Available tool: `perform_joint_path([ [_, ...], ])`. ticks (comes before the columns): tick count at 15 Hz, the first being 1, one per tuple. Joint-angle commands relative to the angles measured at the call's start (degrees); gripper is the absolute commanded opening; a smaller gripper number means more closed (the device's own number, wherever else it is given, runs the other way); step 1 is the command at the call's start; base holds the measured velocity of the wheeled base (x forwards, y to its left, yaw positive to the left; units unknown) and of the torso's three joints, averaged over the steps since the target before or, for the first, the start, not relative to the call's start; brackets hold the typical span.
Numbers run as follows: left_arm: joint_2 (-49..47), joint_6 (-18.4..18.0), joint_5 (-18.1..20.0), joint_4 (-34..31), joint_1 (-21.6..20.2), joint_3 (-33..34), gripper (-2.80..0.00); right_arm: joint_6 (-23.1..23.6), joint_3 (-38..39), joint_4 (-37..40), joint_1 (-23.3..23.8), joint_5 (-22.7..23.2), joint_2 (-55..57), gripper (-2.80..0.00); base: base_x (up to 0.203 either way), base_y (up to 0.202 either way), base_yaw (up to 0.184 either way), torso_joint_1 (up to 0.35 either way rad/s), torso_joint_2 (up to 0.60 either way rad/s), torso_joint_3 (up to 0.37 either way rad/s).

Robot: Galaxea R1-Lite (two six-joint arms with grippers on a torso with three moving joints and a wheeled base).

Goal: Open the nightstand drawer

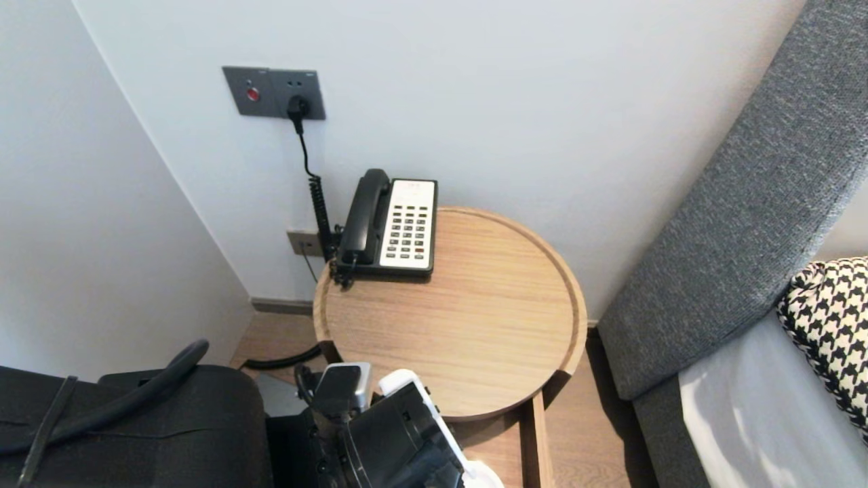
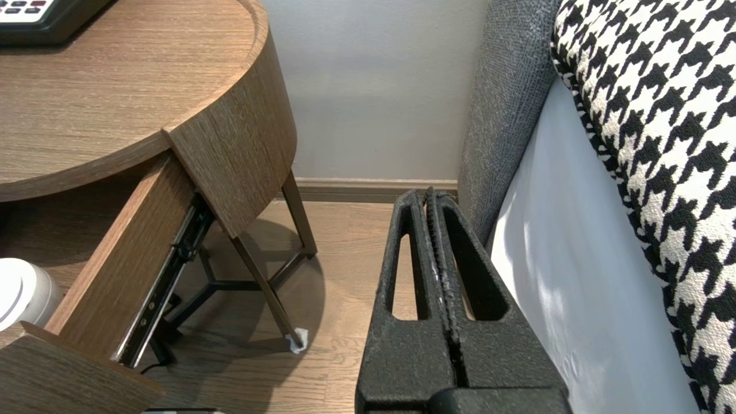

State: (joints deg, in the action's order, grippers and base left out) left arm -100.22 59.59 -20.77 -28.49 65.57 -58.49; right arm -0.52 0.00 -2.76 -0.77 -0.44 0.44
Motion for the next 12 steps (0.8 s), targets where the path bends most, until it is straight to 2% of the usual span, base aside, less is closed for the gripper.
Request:
perform_joint_path([
  [1, -0.2, 0.4, 0.5, -0.2, 0.1, 0.1, -2.80, 0.0, 1.4, -0.1, 0.0, 0.0, 0.1, -2.80, 0.000, 0.000, 0.000, 0.000, 0.00, 0.000],
  [12, -0.9, 0.4, 1.1, -0.3, 0.4, 0.2, -2.80, 0.0, 1.4, -0.1, 0.0, 0.0, 0.1, -2.80, 0.000, 0.000, 0.000, 0.000, 0.00, 0.000],
])
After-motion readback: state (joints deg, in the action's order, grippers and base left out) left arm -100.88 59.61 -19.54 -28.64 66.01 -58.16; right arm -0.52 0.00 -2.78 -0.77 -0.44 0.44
